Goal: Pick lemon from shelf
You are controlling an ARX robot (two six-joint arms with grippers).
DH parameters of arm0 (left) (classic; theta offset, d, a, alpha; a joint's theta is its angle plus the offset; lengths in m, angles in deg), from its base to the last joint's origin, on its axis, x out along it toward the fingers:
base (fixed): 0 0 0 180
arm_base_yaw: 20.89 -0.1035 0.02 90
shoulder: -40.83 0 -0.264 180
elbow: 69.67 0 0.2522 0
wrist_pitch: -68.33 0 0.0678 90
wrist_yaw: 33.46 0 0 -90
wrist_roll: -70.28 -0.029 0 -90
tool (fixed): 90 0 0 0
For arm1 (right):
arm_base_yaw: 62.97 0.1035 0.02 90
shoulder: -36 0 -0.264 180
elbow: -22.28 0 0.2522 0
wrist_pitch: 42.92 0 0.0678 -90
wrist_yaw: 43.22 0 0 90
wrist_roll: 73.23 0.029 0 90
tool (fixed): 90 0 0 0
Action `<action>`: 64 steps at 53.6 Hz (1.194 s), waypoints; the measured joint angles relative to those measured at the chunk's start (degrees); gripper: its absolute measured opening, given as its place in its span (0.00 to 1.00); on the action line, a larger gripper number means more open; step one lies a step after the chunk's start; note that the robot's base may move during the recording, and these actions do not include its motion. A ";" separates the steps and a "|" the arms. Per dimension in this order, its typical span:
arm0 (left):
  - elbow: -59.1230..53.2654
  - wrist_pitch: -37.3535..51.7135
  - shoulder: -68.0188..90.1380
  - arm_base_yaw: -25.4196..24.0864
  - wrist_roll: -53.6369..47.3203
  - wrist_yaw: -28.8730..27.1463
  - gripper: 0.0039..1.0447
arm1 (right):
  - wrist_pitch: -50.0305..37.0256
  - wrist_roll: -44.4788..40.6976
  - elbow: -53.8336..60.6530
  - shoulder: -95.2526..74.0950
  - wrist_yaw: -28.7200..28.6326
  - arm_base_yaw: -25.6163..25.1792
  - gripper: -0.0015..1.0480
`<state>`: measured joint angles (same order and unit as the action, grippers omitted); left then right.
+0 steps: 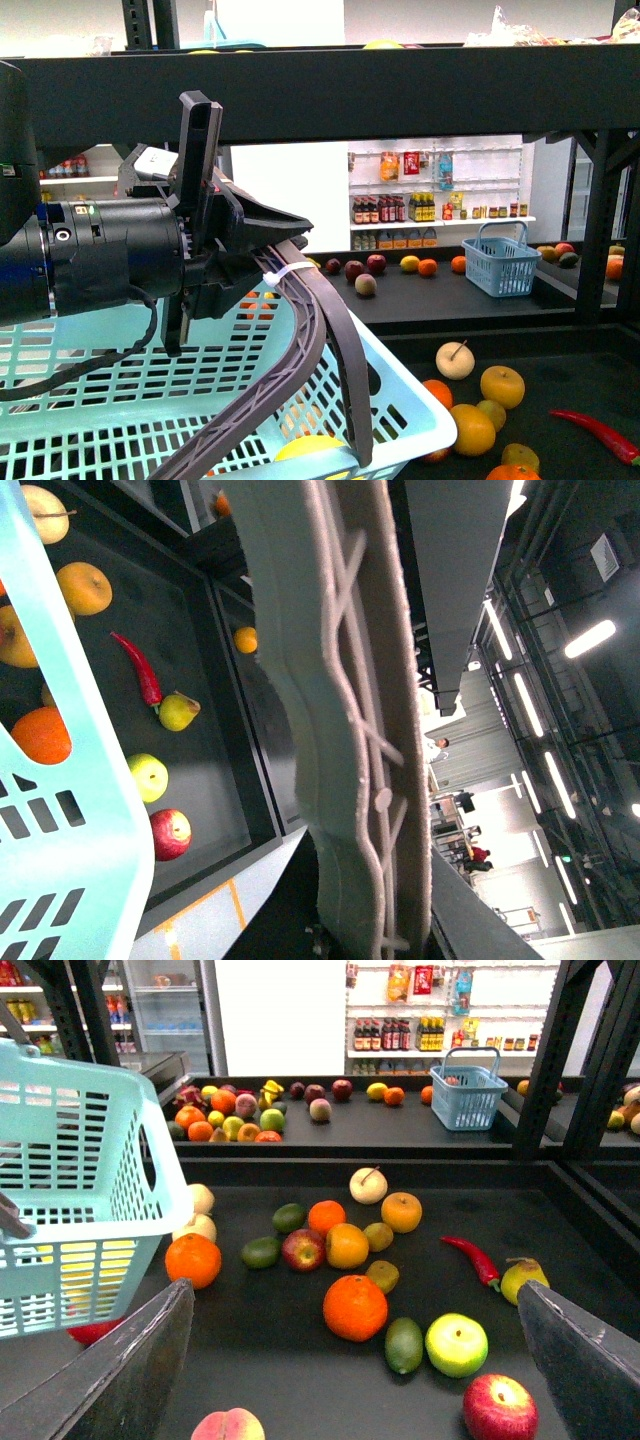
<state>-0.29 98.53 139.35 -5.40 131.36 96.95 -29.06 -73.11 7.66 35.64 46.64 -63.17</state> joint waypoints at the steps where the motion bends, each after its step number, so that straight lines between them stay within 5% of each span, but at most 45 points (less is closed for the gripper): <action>1: 0.00 0.00 0.00 0.00 0.00 0.00 0.09 | 0.00 0.00 0.00 0.00 0.00 0.00 0.93; 9: 0.00 -0.04 0.00 0.00 0.02 0.00 0.09 | 0.00 0.00 0.00 0.00 0.00 0.00 0.93; 19: 0.07 2.14 0.57 -1.20 5.22 -9.29 0.09 | 0.00 0.00 0.00 0.02 0.00 0.00 0.93; 36: 0.09 16.11 3.91 -12.41 17.16 -22.84 0.09 | 0.00 0.00 0.00 0.04 0.00 0.00 0.93; 64: 4.61 24.33 10.29 -32.54 24.87 -18.34 0.09 | 0.00 0.00 0.00 0.04 -0.02 0.00 0.93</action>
<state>4.32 122.86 149.64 -37.95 156.24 78.61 -29.06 -73.11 7.66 35.68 46.62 -63.17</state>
